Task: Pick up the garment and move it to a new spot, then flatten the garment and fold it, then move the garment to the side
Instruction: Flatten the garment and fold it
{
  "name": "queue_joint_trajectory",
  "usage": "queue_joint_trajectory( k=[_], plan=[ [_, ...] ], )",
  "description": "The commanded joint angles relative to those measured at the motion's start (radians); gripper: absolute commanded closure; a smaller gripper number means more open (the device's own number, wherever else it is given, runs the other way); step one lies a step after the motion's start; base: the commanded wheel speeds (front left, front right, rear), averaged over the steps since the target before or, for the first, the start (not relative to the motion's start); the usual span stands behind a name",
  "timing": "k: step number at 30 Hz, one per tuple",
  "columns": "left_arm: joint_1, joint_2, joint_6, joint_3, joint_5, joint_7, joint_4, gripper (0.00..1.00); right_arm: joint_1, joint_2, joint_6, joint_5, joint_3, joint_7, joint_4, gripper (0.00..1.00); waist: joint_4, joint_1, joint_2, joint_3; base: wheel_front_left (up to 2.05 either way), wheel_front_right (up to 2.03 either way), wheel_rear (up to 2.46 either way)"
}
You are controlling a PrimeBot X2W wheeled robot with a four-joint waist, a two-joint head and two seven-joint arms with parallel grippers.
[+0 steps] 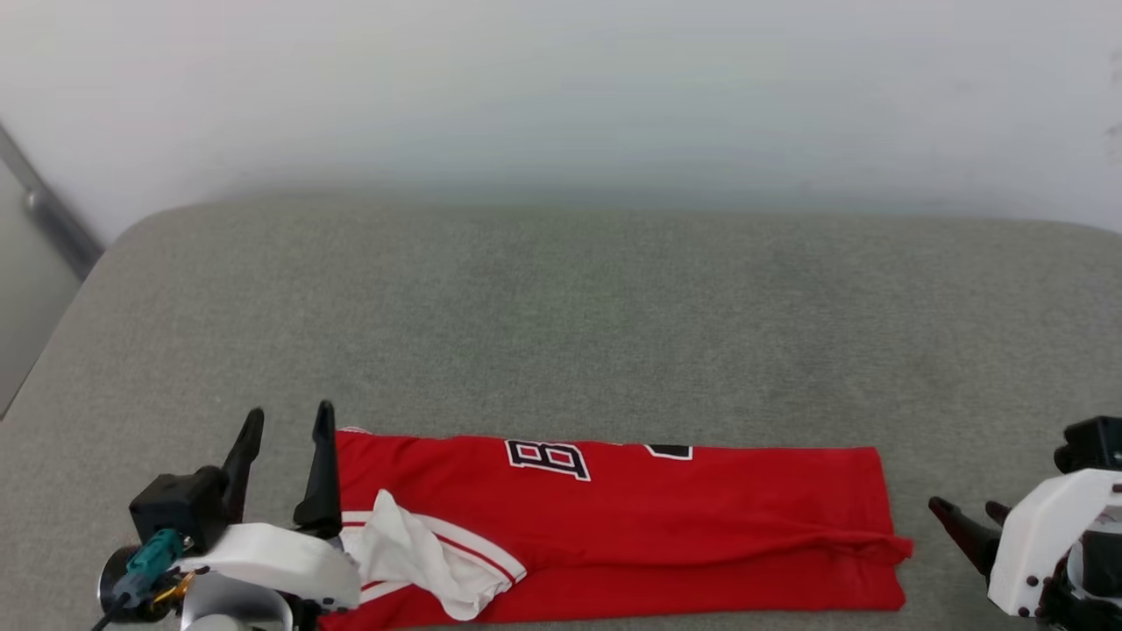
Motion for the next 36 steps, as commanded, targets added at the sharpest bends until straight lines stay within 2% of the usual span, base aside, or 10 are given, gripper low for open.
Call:
queue_joint_trajectory(
  k=[1,8,17,18,19,29,36],
  plan=[
    [-0.014,-0.005,0.011,0.002,0.032,-0.005,-0.026,0.0,-0.022,0.01,-0.001,-0.016,-0.002,0.042,-0.004,0.0,0.023,0.0001,0.0,0.028,0.0,0.0,0.0],
    [-0.038,-0.038,0.018,-0.007,0.114,-0.01,-0.113,0.0,-0.075,0.067,-0.001,-0.055,-0.015,0.16,0.03,0.0,0.084,0.0001,0.0,0.117,0.0,0.0,0.0],
    [-0.078,-0.06,-0.001,-0.014,0.144,-0.01,-0.11,0.0,-0.07,0.134,-0.001,-0.048,0.017,0.246,0.195,0.0,0.119,0.0001,0.0,0.158,0.0,0.0,0.0],
    [-0.076,-0.062,-0.002,-0.012,0.143,-0.01,-0.105,0.0,-0.075,0.142,0.0,-0.038,0.033,0.243,0.201,0.81,0.114,0.0001,0.0,0.152,0.0,0.0,0.0],
    [-0.073,-0.061,-0.002,-0.01,0.142,-0.01,-0.101,0.0,-0.082,0.141,0.001,-0.038,0.04,0.24,0.199,1.0,0.11,0.0001,0.0,0.147,0.0,0.0,0.0],
    [-0.017,-0.042,0.016,-0.007,0.134,0.002,-0.082,0.0,-0.138,0.071,-0.001,-0.01,0.04,0.187,0.134,1.0,0.047,0.0001,0.0,0.064,0.0,0.0,0.0],
    [0.024,-0.028,0.036,-0.003,0.129,0.011,-0.095,0.0,-0.097,0.046,-0.001,-0.019,-0.052,0.198,0.124,1.0,-0.001,0.0001,0.0,0.027,0.0,0.0,0.0]
  ],
)
